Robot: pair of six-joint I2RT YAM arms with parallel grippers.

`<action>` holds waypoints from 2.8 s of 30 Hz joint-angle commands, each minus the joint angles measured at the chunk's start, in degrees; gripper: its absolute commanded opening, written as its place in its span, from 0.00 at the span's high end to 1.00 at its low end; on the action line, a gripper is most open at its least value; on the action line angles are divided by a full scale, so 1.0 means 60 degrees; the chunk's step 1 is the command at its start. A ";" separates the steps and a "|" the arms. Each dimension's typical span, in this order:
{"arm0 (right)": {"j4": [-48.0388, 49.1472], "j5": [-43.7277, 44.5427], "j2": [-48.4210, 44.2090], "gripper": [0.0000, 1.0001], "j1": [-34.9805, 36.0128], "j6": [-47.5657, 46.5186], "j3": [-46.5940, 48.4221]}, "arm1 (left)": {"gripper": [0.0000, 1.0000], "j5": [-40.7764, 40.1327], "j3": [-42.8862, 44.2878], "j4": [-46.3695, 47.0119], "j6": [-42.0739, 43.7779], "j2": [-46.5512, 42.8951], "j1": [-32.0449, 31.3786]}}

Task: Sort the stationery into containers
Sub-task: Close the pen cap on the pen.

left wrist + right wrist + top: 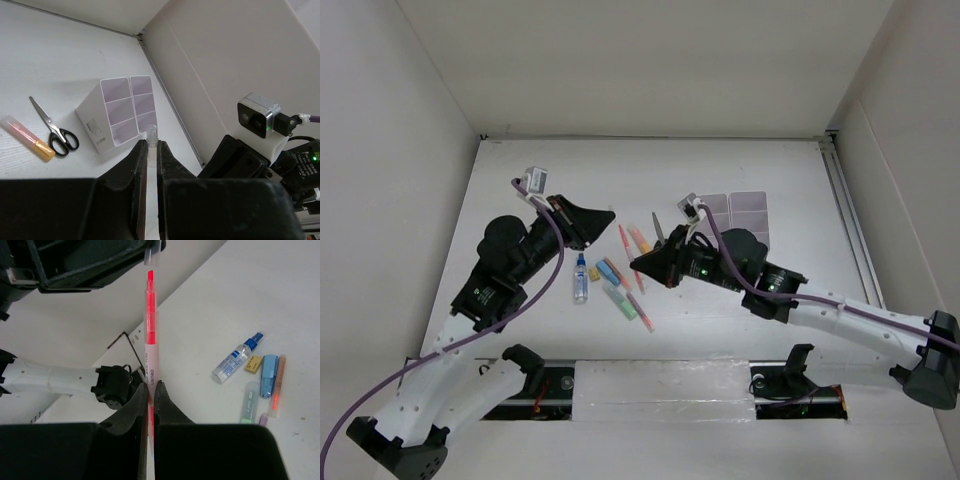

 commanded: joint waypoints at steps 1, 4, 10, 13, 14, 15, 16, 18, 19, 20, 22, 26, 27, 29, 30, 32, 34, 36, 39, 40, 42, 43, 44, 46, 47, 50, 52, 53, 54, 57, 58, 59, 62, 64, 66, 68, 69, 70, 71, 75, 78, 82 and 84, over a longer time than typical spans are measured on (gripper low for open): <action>0.0908 0.0127 -0.0353 1.00 0.0079 0.0173 0.0280 | 1.00 -0.0167 -0.0052 0.0860 -0.0022 -0.0065 -0.0004; 0.0908 0.0039 -0.0353 1.00 0.0079 0.0173 0.0280 | 1.00 -0.0167 -0.0052 0.0860 -0.0023 -0.0064 -0.0004; 0.0996 -0.0049 -0.0265 1.00 0.0079 0.0261 0.0280 | 1.00 -0.0255 -0.0052 0.0860 -0.0111 -0.0064 -0.0004; 0.0996 -0.0136 -0.0178 1.00 0.0079 0.0261 0.0280 | 1.00 -0.0650 0.0036 0.0947 -0.0228 -0.0151 -0.0004; 0.0996 -0.0136 -0.0177 1.00 0.0079 0.0261 0.0280 | 1.00 -0.0651 0.0036 0.0948 -0.0228 -0.0152 -0.0004; 0.1097 -0.0136 -0.0177 1.00 0.0079 0.0261 0.0280 | 1.00 -0.0651 0.0036 0.0948 -0.0329 -0.0152 -0.0004; 0.1098 -0.0136 -0.0177 1.00 0.0079 0.0261 0.0280 | 1.00 -0.0651 0.0152 0.0948 -0.0330 -0.0152 -0.0004; 0.1098 -0.0136 -0.0089 1.00 0.0079 0.0261 0.0280 | 1.00 -0.0651 0.0153 0.1065 -0.0433 -0.0064 -0.0004; 0.1098 -0.0136 -0.0089 1.00 0.0079 0.0261 0.0280 | 1.00 -0.0651 0.0153 0.1065 -0.0433 -0.0064 -0.0004; 0.1098 -0.0136 -0.0089 1.00 0.0079 0.0261 0.0280 | 1.00 -0.0651 0.0153 0.1196 -0.0520 -0.0064 -0.0004; 0.1186 -0.0136 -0.0089 1.00 0.0079 0.0261 0.0280 | 1.00 -0.0563 0.0240 0.1197 -0.0521 0.0039 -0.0004; 0.1186 -0.0223 -0.0001 1.00 0.0079 0.0261 0.0280 | 1.00 -0.0372 0.0154 0.1416 -0.0609 0.0039 -0.0004; 0.1273 -0.0224 -0.0001 1.00 0.0079 0.0261 0.0280 | 1.00 -0.0372 0.0153 0.1417 -0.0609 0.0039 -0.0004; 0.1361 -0.0224 -0.0001 1.00 0.0079 0.0261 0.0280 | 1.00 -0.0372 0.0153 0.1417 -0.0711 0.0039 -0.0004; 0.1362 -0.0224 0.0100 1.00 0.0079 0.0261 0.0280 | 1.00 -0.0285 0.0066 0.1417 -0.0711 0.0039 -0.0004; 0.1362 -0.0311 0.0101 1.00 0.0079 0.0261 0.0280 | 1.00 -0.0197 0.0065 0.1520 -0.0798 0.0039 -0.0004; 0.1362 -0.0312 0.0188 1.00 0.0079 0.0261 0.0280 | 1.00 -0.0196 0.0065 0.1520 -0.0799 0.0039 -0.0004; 0.1450 -0.0312 0.0189 1.00 0.0079 0.0261 0.0280 | 1.00 -0.0196 0.0065 0.1520 -0.0799 0.0039 -0.0004; 0.1450 -0.0312 0.0277 1.00 0.0079 0.0261 0.0280 | 1.00 -0.0109 0.0065 0.1520 -0.0799 0.0039 -0.0004; 0.1537 -0.0312 0.0277 1.00 0.0079 0.0261 0.0280 | 1.00 -0.0109 0.0065 0.1520 -0.0799 0.0039 -0.0004; 0.1538 -0.0312 0.0277 1.00 0.0079 0.0261 0.0280 | 1.00 -0.0109 -0.0022 0.1520 -0.0799 0.0039 -0.0004; 0.1538 -0.0312 0.0277 1.00 0.0079 0.0261 0.0280 | 1.00 -0.0109 -0.0022 0.1520 -0.0799 0.0039 -0.0004; 0.1538 -0.0312 0.0277 1.00 0.0079 0.0261 0.0280 | 1.00 -0.0109 -0.0022 0.1520 -0.0799 0.0039 -0.0004; 0.1538 -0.0312 0.0277 1.00 0.0079 0.0261 0.0280 | 1.00 -0.0109 -0.0125 0.1520 -0.0799 0.0039 -0.0004; 0.1538 -0.0312 0.0277 1.00 0.0079 0.0261 0.0280 | 1.00 -0.0109 -0.0125 0.1520 -0.0799 0.0039 -0.0004; 0.1538 -0.0312 0.0277 1.00 0.0079 0.0261 0.0280 | 1.00 -0.0109 -0.0212 0.1432 -0.0799 0.0039 -0.0004; 0.1538 -0.0399 0.0277 1.00 0.0079 0.0261 0.0367 | 1.00 -0.0109 -0.0300 0.1432 -0.0799 -0.0048 -0.0004; 0.1538 -0.0400 0.0277 1.00 0.0079 0.0261 0.0368 | 1.00 -0.0109 -0.0301 0.1432 -0.0799 -0.0049 -0.0004; 0.1538 -0.0400 0.0277 1.00 0.0079 0.0261 0.0368 | 1.00 -0.0196 -0.0301 0.1432 -0.0799 -0.0049 -0.0004; 0.1538 -0.0225 0.0277 1.00 0.0079 0.0261 0.0368 | 1.00 -0.0095 -0.0301 0.1432 -0.0712 -0.0049 -0.0004; 0.1538 -0.0224 0.0277 1.00 0.0079 0.0261 0.0368 | 1.00 -0.0094 -0.0301 0.1432 -0.0711 -0.0049 -0.0004; 0.1538 -0.0224 0.0277 1.00 0.0079 0.0261 0.0368 | 1.00 -0.0094 -0.0301 0.1432 -0.0711 -0.0049 -0.0004; 0.1538 -0.0136 0.0277 1.00 0.0079 0.0261 0.0368 | 1.00 -0.0006 -0.0301 0.1432 -0.0711 -0.0049 -0.0004; 0.1538 -0.0049 0.0277 1.00 0.0079 0.0261 0.0368 | 1.00 -0.0109 -0.0199 0.1344 -0.0711 -0.0049 -0.0004; 0.1538 -0.0049 0.0277 1.00 0.0079 0.0173 0.0281 | 1.00 -0.0210 -0.0198 0.1256 -0.0624 -0.0049 -0.0004; 0.1538 0.0039 0.0277 1.00 0.0079 0.0173 0.0280 | 1.00 -0.0211 -0.0198 0.1256 -0.0623 -0.0151 -0.0004; 0.1538 0.0039 0.0277 1.00 0.0079 0.0173 0.0280 | 1.00 -0.0313 -0.0198 0.1169 -0.0623 -0.0152 -0.0004; 0.1538 0.0039 0.0277 1.00 0.0079 0.0173 0.0280 | 1.00 -0.0314 -0.0198 0.1168 -0.0623 -0.0152 -0.0004; 0.1538 0.0126 0.0277 1.00 0.0079 0.0173 0.0280 | 1.00 -0.0314 -0.0111 0.1168 -0.0623 -0.0152 -0.0004; 0.1538 0.0215 0.0277 1.00 0.0079 0.0173 0.0280 | 1.00 -0.0401 -0.0008 0.0993 -0.0536 -0.0152 -0.0004; 0.1538 0.0215 0.0277 1.00 0.0079 0.0173 0.0280 | 1.00 -0.0401 0.0095 0.0992 -0.0536 -0.0152 -0.0004; 0.1538 0.0215 0.0277 1.00 0.0079 0.0173 0.0280 | 1.00 -0.0314 0.0095 0.0992 -0.0536 -0.0152 -0.0004; 0.1538 0.0128 0.0277 1.00 0.0079 0.0173 0.0280 | 1.00 -0.0314 0.0095 0.1080 -0.0536 -0.0152 -0.0004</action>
